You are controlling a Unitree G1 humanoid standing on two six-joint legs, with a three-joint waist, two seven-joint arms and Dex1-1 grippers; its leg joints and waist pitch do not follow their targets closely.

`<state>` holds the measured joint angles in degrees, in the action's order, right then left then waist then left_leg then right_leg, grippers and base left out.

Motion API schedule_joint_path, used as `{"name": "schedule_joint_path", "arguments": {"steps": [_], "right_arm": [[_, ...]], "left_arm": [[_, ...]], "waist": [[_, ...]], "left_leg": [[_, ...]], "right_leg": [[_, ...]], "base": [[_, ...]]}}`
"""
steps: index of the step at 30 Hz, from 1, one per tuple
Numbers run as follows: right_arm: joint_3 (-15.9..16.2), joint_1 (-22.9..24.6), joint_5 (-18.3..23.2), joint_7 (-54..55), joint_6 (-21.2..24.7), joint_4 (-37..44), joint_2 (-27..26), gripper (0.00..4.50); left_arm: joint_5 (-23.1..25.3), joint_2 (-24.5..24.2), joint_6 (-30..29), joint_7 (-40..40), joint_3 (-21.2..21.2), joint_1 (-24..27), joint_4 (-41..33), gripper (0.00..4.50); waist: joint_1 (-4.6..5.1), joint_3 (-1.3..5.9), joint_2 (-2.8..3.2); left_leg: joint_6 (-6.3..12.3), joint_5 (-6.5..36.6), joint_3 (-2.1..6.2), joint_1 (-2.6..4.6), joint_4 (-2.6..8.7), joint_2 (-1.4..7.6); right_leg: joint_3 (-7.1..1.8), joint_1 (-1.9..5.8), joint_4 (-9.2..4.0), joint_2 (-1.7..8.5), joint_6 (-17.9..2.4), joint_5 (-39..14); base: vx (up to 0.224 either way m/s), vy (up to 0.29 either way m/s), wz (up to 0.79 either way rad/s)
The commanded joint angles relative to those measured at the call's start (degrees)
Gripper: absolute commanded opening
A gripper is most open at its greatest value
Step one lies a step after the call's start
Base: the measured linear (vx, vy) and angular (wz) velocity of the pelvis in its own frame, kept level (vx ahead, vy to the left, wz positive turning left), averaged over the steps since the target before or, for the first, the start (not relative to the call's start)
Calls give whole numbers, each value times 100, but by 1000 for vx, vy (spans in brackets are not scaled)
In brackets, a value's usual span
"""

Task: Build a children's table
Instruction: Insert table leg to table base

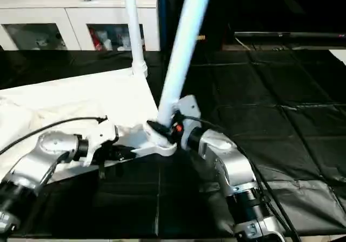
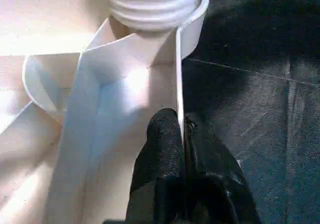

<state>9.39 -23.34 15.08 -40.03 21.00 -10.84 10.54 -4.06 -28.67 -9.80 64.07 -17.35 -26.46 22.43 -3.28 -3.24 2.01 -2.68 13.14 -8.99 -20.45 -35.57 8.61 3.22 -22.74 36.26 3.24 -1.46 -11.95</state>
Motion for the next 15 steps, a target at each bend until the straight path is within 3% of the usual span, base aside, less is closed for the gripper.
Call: {"name": "schedule_joint_path", "arguments": {"steps": [1,7,11,15], "right_arm": [[93,-8,-30,-152,3,-31,87,192],[184,-114,-199,-298,-57,-220,225,192],[200,-317,-311,-283,-120,-577,232,192],[229,-513,-383,-320,-255,-959,187,192]], "left_arm": [[79,-83,19,13,21,-87,85,0],[48,-108,86,42,122,-136,298,0],[5,-121,102,73,165,-173,353,0],[55,-126,186,79,180,-290,515,0]], "waist": [[-24,341,-65],[-23,333,-129],[-32,324,-127],[-32,327,-154]], "left_leg": [[202,469,120,-1,474,432],[154,528,75,1,481,438],[98,589,65,12,488,444],[108,558,56,-3,497,436]], "right_leg": [[-364,315,-443,589,-1268,-893],[-355,306,-466,588,-1227,-1075],[-352,287,-503,598,-1141,-1385],[-336,294,-504,587,-1115,-1370]], "base": [[0,0,0],[0,0,0],[0,0,0],[0,0,0]]}}
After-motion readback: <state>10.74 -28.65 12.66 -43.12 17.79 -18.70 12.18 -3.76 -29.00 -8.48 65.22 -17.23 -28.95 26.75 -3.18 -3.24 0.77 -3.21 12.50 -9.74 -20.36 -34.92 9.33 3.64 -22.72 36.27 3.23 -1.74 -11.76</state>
